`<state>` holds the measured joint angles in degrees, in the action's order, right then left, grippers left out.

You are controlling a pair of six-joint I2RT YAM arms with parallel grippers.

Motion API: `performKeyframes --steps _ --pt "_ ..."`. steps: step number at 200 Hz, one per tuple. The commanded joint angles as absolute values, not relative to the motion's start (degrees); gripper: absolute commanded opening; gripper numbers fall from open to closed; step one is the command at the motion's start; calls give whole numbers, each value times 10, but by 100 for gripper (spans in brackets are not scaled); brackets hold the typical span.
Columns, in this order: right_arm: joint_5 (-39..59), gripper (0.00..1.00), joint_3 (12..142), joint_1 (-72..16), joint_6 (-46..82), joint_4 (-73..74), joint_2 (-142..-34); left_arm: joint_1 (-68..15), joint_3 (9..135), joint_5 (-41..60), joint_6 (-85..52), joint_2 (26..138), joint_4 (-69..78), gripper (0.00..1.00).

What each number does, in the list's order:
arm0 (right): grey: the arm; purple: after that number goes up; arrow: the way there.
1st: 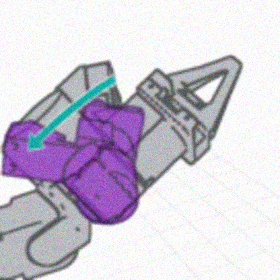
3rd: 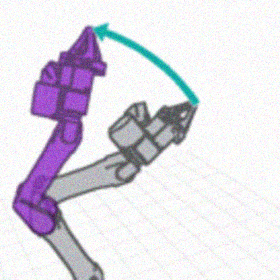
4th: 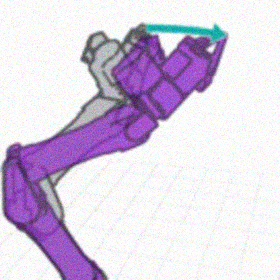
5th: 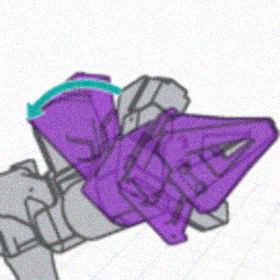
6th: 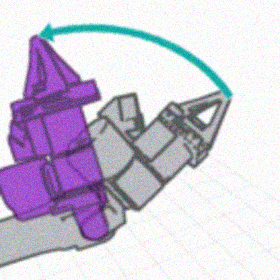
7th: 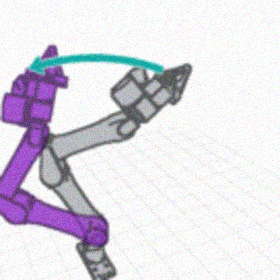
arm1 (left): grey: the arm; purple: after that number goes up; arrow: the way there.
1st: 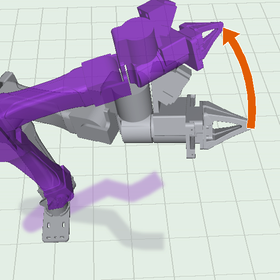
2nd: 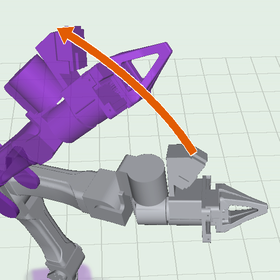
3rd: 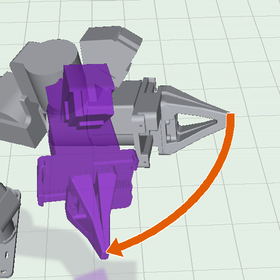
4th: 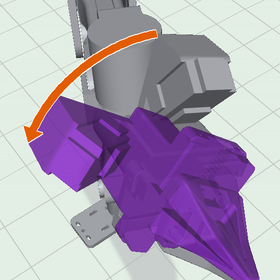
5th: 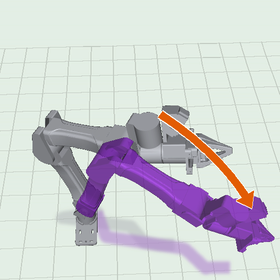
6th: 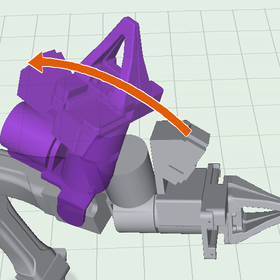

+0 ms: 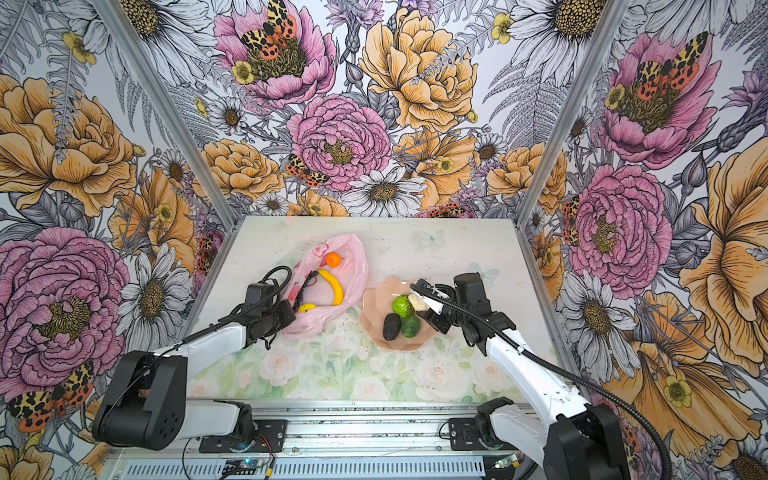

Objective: Take the fake fruits out of the plastic bag
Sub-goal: 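Lower the cream pear beside the green fruits and open the right gripper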

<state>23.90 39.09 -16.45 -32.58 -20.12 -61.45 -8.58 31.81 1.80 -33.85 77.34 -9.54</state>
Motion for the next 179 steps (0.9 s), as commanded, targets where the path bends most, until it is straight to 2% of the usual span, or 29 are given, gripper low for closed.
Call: performKeyframes --steps 1,65,136,143,146,149,163,164,166,168,179 --pt "292 51 409 -159 -361 -218 -637 -81 323 33 -324 789 -82 1" --pt "291 51 421 -152 -391 -218 -699 -81 321 30 -325 782 -84 1" --pt "246 58 433 -152 -398 -214 -749 -81 321 29 -325 780 -86 1" --pt "247 62 432 -153 -397 -212 -749 -80 321 28 -325 781 -85 1" --pt "246 71 432 -152 -396 -210 -748 -81 322 28 -325 782 -86 1" --pt "245 75 431 -152 -396 -209 -749 -81 322 28 -325 783 -85 1" --pt "242 77 431 -152 -394 -207 -751 -81 323 28 -325 785 -86 1" --pt "242 79 431 -152 -394 -207 -751 -81 323 28 -325 785 -86 1" --pt "242 92 430 -152 -394 -207 -751 -81 323 27 -325 785 -86 1" --pt "243 98 431 -152 -393 -207 -751 -81 323 27 -325 785 -86 1" --pt "244 100 431 -152 -390 -204 -752 -81 323 28 -325 784 -86 1"
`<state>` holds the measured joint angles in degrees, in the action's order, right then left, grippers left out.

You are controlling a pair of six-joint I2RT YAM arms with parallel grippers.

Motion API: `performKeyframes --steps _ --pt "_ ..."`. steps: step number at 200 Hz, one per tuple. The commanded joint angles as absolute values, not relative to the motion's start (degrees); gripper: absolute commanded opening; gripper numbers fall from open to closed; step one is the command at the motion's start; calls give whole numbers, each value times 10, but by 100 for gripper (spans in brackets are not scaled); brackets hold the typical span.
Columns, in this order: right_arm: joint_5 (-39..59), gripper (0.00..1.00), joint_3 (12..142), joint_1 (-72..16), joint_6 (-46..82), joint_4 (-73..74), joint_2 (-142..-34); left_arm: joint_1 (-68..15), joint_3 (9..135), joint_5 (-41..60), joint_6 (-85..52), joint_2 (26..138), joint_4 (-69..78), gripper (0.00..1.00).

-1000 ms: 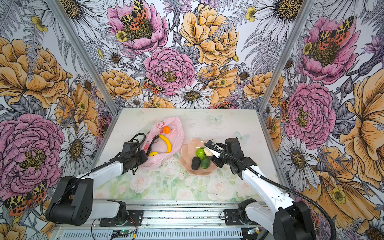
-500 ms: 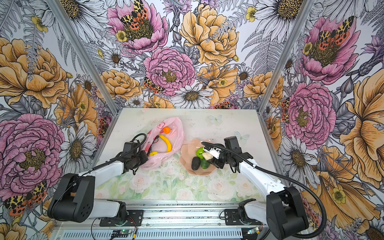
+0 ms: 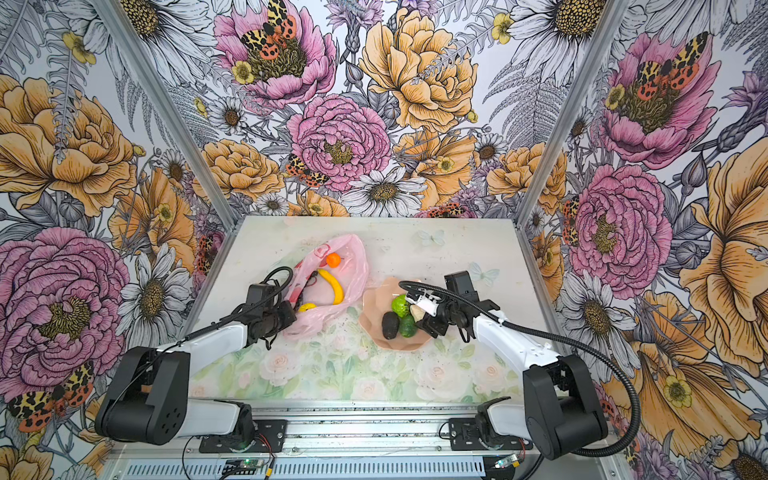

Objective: Take the fake fruits out of the plastic bag
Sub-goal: 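Lower the cream pear beside the green fruits and open the right gripper, then raise the open right gripper away from the pear in the bowl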

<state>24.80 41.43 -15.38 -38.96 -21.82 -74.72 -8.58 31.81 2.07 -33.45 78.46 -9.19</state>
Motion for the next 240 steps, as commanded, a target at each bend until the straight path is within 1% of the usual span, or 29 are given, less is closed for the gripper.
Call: performKeyframes --steps 1,31,60,78,110,130,144,154,162,170,196,215,240 --pt "245 100 431 -153 -390 -204 -752 -81 323 27 -325 784 -86 1" --pt "249 99 431 -152 -384 -200 -744 -81 323 26 -324 782 -87 1" --pt "248 100 426 -153 -359 -179 -712 -81 322 26 -324 781 -87 1" --pt "244 99 416 -154 -327 -146 -679 -81 322 26 -326 781 -87 1" --pt "195 99 404 -164 -239 -98 -633 -80 321 26 -326 777 -90 1" --pt "106 99 418 -182 -110 -97 -619 -81 319 24 -327 773 -90 1" --pt "44 99 429 -184 44 -105 -611 -80 319 22 -327 774 -90 1" --pt "7 100 442 -182 158 -138 -605 -81 320 22 -327 775 -90 2" --pt "23 99 450 -175 202 -165 -602 -81 321 22 -327 776 -90 1" --pt "85 99 455 -166 210 -193 -598 -80 322 23 -327 777 -91 1" --pt "104 99 417 -163 335 -201 -578 -82 320 22 -327 774 -91 1" --pt "90 99 394 -179 414 -218 -557 -81 319 21 -327 773 -89 1" --pt "48 99 375 -237 492 -239 -548 -82 320 21 -327 776 -89 1"
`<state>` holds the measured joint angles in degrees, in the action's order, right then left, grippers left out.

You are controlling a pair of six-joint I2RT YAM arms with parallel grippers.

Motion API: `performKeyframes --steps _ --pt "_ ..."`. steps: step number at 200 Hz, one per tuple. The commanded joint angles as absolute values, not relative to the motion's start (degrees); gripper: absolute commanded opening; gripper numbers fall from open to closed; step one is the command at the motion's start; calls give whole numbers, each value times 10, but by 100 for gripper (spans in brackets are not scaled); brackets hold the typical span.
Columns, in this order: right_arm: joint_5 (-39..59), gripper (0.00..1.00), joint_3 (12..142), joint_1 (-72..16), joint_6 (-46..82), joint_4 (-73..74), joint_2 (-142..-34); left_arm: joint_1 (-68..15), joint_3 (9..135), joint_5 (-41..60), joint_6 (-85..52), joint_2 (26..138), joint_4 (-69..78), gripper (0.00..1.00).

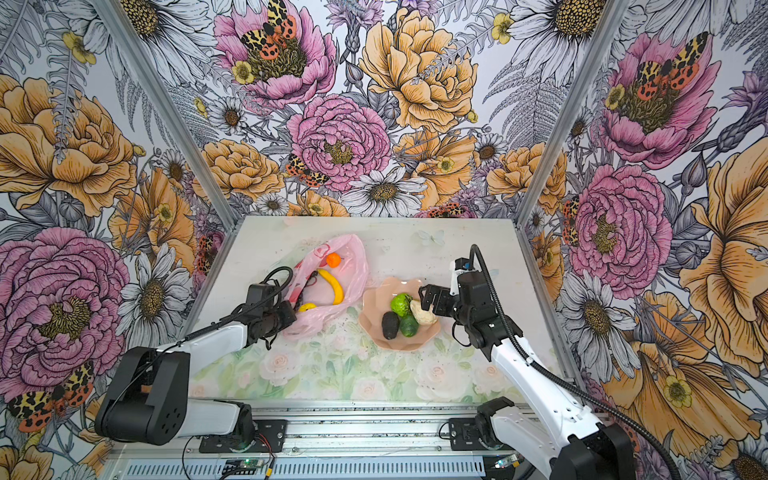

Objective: Take the fake fruits out of the plastic bag
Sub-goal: 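Raise the open right gripper away from the pear in the bowl, then reach the right gripper into the bag and grasp the yellow fruit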

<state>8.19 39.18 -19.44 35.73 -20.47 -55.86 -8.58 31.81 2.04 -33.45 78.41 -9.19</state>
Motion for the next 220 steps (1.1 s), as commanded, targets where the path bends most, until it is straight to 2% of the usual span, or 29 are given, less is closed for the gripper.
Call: performKeyframes --steps 1,43,121,220 --pt "45 99 375 -240 495 -240 -548 -82 319 21 -327 776 -88 2" --pt "0 99 361 -294 543 -243 -568 -83 318 20 -327 770 -91 2" --pt "-34 100 406 -291 485 -224 -643 -83 317 18 -327 767 -91 2" --pt "-28 94 426 -286 455 -167 -728 -83 319 18 -327 767 -92 2"
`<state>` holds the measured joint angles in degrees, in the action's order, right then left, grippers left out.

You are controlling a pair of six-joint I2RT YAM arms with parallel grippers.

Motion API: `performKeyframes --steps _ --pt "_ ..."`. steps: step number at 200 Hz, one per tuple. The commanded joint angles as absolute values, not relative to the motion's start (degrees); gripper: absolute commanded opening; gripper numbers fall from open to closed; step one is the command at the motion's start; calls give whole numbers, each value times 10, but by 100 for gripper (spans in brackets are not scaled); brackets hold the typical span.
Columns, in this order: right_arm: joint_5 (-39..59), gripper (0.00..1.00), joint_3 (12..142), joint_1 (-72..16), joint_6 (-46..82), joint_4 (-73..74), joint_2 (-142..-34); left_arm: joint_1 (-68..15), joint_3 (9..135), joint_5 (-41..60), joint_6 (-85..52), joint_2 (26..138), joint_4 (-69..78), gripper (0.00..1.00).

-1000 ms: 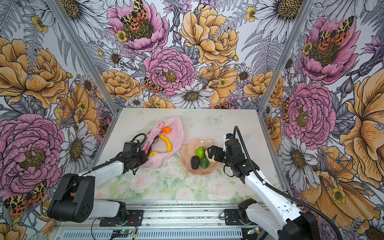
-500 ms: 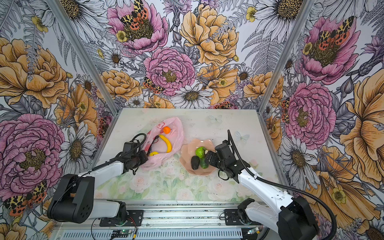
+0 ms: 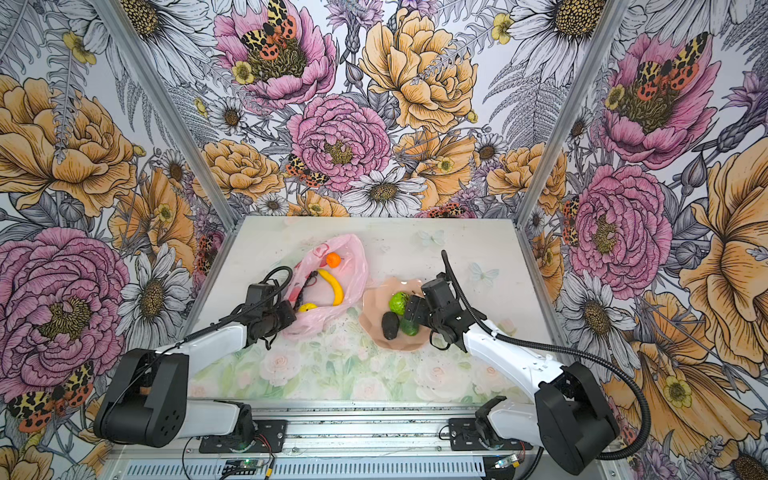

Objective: Take the fake fruits out of the plastic bag
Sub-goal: 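Reach the right gripper into the bag and grasp the yellow fruit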

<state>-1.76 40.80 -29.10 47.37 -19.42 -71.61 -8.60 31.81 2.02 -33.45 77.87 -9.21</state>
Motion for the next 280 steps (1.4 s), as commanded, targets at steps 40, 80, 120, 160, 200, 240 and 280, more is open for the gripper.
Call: performKeyframes --steps 40,80,120,160,200,240,280 --pt "-33 93 436 -278 443 -165 -737 -84 319 19 -327 770 -93 2" --pt "-28 93 450 -280 437 -184 -700 -90 322 24 -335 762 -101 1" --pt "-25 99 525 -328 418 -204 -723 -131 320 -2 -360 731 -129 1" --pt "-42 96 642 -417 389 -201 -837 -168 298 -22 -394 691 -134 0" --pt "2 85 790 -494 364 -200 -1012 -180 293 -18 -402 711 -140 0" --pt "36 80 882 -520 363 -200 -1131 -188 279 -12 -411 718 -129 1" --pt "52 76 897 -537 370 -199 -1182 -188 270 -4 -418 737 -111 1"
